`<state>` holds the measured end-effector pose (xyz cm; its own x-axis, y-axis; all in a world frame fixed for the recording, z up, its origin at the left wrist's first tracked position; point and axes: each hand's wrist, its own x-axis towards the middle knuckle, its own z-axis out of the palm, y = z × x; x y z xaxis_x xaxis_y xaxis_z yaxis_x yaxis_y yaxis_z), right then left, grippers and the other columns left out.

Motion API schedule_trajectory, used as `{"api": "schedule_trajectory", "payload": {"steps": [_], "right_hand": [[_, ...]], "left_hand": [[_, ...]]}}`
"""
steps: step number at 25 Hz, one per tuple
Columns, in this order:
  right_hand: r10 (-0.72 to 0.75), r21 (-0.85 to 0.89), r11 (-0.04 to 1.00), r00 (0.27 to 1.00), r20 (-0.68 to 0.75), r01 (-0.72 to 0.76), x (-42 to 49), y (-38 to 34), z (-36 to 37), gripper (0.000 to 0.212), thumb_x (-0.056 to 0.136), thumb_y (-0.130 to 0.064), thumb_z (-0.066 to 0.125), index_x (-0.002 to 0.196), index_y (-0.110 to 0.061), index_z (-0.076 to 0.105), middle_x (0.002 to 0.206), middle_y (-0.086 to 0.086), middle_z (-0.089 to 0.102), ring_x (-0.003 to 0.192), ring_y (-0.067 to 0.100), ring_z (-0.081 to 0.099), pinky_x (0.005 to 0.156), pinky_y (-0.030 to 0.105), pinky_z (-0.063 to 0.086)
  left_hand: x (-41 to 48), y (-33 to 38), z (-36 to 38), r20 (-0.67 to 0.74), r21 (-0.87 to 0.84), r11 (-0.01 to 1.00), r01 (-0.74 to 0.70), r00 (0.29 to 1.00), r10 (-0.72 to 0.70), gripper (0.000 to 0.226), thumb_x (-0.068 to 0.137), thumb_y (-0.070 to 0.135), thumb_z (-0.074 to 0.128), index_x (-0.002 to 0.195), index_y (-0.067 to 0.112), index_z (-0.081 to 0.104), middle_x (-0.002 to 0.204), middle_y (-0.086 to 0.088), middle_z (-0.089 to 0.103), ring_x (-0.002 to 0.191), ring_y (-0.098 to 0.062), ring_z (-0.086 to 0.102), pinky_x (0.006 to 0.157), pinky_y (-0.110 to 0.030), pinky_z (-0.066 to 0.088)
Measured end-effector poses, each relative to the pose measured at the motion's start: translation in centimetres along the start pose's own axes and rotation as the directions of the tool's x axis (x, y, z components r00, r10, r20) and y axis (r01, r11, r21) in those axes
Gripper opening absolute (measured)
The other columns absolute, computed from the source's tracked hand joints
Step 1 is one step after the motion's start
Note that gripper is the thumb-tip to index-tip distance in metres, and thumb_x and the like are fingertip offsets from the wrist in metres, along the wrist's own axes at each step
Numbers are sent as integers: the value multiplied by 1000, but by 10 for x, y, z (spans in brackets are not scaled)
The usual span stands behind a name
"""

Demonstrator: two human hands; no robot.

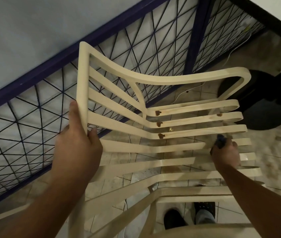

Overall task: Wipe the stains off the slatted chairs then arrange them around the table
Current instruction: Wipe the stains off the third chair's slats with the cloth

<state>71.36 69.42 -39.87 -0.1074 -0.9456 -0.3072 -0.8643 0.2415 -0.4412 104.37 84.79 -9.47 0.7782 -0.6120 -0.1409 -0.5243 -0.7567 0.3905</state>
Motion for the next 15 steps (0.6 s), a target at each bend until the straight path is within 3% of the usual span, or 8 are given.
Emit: {"api": "schedule_trajectory", "payload": {"steps": [2, 6, 8, 10, 13, 15], "right_hand": [[-60, -14, 998, 997, 38, 61, 4, 1, 6, 29, 99, -30, 60, 123, -13, 58, 109, 13, 63, 93, 34, 63, 83, 52, 56], [-155, 19, 988, 968, 197, 154, -20, -52, 49, 14, 99, -27, 59, 107, -18, 67, 87, 1, 65, 76, 19, 61, 69, 35, 52], [-104, 68, 994, 937, 334, 86, -42, -87, 80, 13, 98, -31, 62, 99, -20, 68, 80, -4, 65, 71, 13, 62, 65, 32, 54], [-36, 162, 986, 878, 478, -48, -66, -119, 99, 10, 95, -33, 68, 100, -24, 67, 87, -3, 68, 75, 13, 64, 69, 30, 56], [67, 272, 933, 854, 516, -237, -84, -142, 112, 25, 93, -25, 69, 117, -18, 67, 105, 7, 70, 97, 29, 66, 91, 43, 56], [87, 337, 889, 838, 538, -309, -90, -147, 107, 30, 89, -23, 72, 118, -16, 66, 109, 9, 69, 104, 32, 65, 95, 46, 55]], "left_hand": [[0, -1, 1, -9, 11, 1000, -9, 1000, 9, 74, 103, 26, 56, 161, 32, 10, 93, -4, 52, 71, -14, 54, 60, -32, 46], [1, -1, 2, 0, 6, 1000, 28, 1000, -28, 74, 104, 27, 55, 161, 35, 9, 90, 0, 49, 69, -8, 53, 50, -24, 40], [1, -1, 2, 0, -1, 1000, 30, 1000, -30, 74, 104, 27, 55, 160, 37, 8, 91, -3, 53, 71, -12, 56, 54, -29, 45], [0, 0, 1, -3, 6, 1000, 26, 1000, -26, 72, 104, 27, 54, 160, 37, 9, 85, 2, 49, 71, -11, 55, 50, -26, 41], [2, 1, 1, -2, 19, 999, 37, 999, -37, 72, 104, 27, 54, 159, 39, 8, 87, -1, 51, 73, -16, 59, 54, -30, 47], [1, 1, 0, -2, 21, 999, 45, 999, -45, 73, 104, 27, 55, 158, 39, 8, 93, -5, 53, 75, -19, 60, 58, -35, 48]]}}
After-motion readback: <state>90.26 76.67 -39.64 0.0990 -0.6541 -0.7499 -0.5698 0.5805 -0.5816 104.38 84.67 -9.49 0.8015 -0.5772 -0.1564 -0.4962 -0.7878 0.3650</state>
